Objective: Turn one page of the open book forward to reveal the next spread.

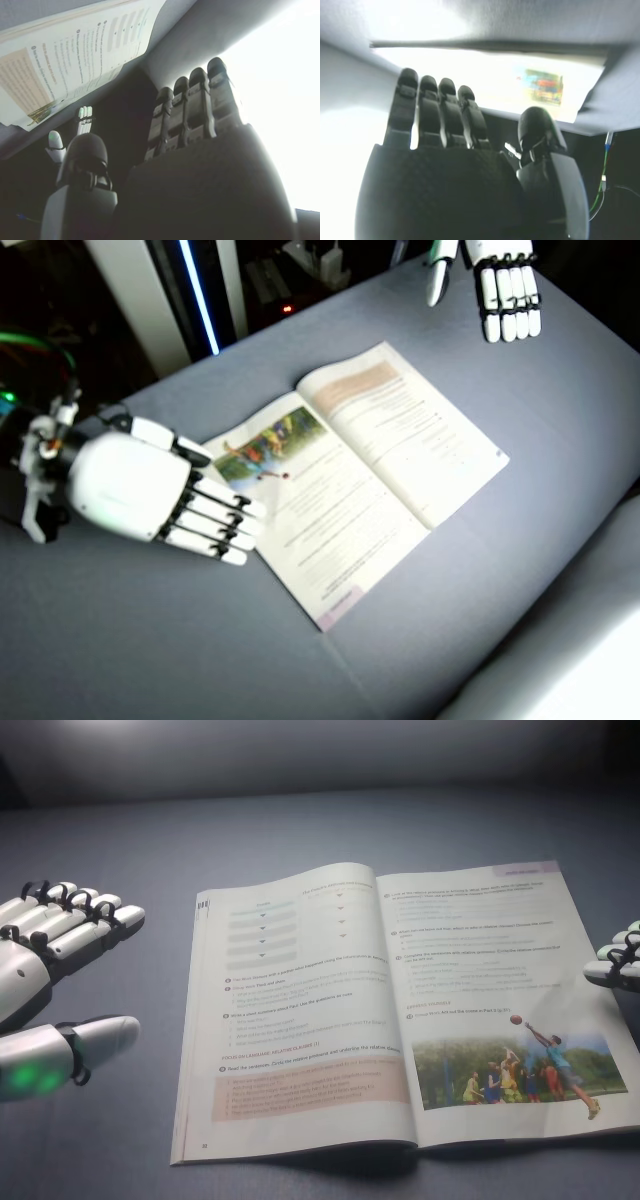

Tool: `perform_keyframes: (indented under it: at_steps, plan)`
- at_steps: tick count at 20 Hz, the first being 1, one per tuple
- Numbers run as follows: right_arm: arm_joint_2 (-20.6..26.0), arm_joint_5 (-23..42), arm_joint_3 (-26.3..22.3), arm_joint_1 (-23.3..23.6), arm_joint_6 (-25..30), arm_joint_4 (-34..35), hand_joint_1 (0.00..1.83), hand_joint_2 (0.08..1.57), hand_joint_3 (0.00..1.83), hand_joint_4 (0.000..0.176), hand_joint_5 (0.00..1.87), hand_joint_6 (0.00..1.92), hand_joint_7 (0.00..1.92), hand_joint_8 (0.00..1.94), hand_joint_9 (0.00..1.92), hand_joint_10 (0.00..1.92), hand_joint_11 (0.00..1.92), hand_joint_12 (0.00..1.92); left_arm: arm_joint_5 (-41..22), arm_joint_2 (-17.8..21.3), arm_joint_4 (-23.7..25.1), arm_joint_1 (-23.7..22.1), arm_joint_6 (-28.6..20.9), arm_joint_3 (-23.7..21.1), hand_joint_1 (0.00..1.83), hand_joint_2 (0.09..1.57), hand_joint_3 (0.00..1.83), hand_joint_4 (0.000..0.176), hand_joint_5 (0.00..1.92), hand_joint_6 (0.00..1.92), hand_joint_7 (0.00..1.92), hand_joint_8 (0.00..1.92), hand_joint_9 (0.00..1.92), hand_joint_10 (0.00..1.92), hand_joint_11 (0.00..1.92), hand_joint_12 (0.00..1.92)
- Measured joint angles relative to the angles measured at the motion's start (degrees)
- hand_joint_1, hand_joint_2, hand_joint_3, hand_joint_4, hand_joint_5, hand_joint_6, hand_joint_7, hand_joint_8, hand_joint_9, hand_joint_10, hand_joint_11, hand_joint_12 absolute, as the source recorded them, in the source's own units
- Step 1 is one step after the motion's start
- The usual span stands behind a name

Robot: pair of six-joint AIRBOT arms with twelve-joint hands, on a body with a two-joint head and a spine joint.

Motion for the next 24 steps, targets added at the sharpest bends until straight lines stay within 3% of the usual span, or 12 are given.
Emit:
perform_keyframes:
  at_steps: [8, 18, 24]
  plan:
    - [-1.97, -6.03, 0.35, 4.74, -0.02, -9.29, 0.00, 1.29, 0.00, 0.000, 0.11, 0.01, 0.10, 0.01, 0.05, 0.01, 0.06, 0.03, 0.52, -0.68, 0.31, -0.20, -0.24, 0.52, 0.00, 1.36, 0.00, 0.000, 0.08, 0.00, 0.06, 0.01, 0.06, 0.01, 0.03, 0.08]
    - [-4.37, -6.10, 1.40, 5.57, 0.02, -9.11, 0.00, 1.26, 0.00, 0.000, 0.08, 0.00, 0.08, 0.00, 0.03, 0.00, 0.05, 0.01, 0.42, -0.72, 0.66, -0.20, -0.66, 0.63, 0.00, 1.36, 0.00, 0.000, 0.09, 0.01, 0.07, 0.01, 0.05, 0.01, 0.01, 0.09]
    - [-7.87, -6.25, 1.40, 9.97, 0.00, -11.28, 0.00, 1.27, 0.00, 0.000, 0.08, 0.00, 0.07, 0.00, 0.03, 0.01, 0.04, 0.02, 0.02, -1.09, 0.68, -0.20, -0.90, 0.74, 0.00, 1.37, 0.00, 0.000, 0.08, 0.00, 0.06, 0.00, 0.05, 0.00, 0.01, 0.10]
